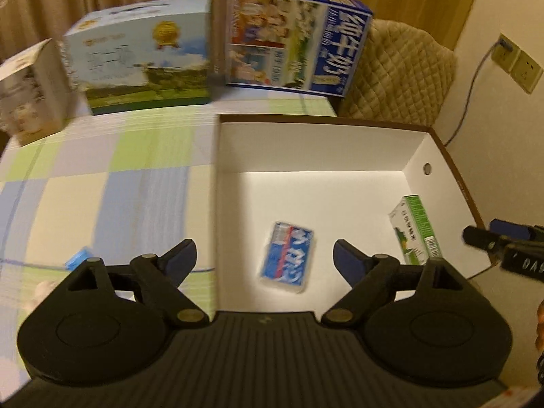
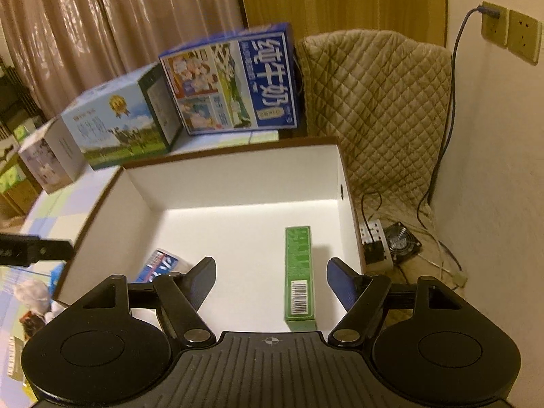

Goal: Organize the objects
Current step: 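Release the green box and the blue toothpick box into the brown box, then return both grippers to the remaining items on the table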

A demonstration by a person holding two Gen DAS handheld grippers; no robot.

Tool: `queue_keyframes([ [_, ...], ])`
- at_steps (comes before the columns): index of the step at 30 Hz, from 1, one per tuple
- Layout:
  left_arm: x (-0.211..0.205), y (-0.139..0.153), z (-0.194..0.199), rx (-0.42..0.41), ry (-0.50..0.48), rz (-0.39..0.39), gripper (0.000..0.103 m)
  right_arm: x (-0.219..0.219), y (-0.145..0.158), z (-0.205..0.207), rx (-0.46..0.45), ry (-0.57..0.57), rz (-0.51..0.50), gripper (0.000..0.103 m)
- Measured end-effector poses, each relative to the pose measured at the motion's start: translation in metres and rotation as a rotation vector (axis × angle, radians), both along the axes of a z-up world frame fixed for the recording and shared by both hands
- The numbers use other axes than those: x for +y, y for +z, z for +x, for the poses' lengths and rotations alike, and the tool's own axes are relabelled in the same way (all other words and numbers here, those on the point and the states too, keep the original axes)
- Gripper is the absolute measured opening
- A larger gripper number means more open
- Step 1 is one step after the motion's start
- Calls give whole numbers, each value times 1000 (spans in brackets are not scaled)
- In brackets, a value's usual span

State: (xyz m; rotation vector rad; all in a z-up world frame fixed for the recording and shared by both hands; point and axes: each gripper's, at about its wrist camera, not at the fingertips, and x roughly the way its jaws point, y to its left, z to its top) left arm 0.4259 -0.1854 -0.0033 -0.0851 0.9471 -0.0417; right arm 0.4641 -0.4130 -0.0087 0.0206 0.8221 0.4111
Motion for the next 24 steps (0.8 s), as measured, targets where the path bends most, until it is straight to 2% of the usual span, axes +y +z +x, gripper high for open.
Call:
queue_keyframes([
  [11, 76, 18, -68, -13, 150, 7, 85, 12, 11, -32, -3, 19, 26, 70],
  [24, 133, 12, -128, 5, 239, 11, 85, 43, 8, -69, 57, 38, 45, 70],
])
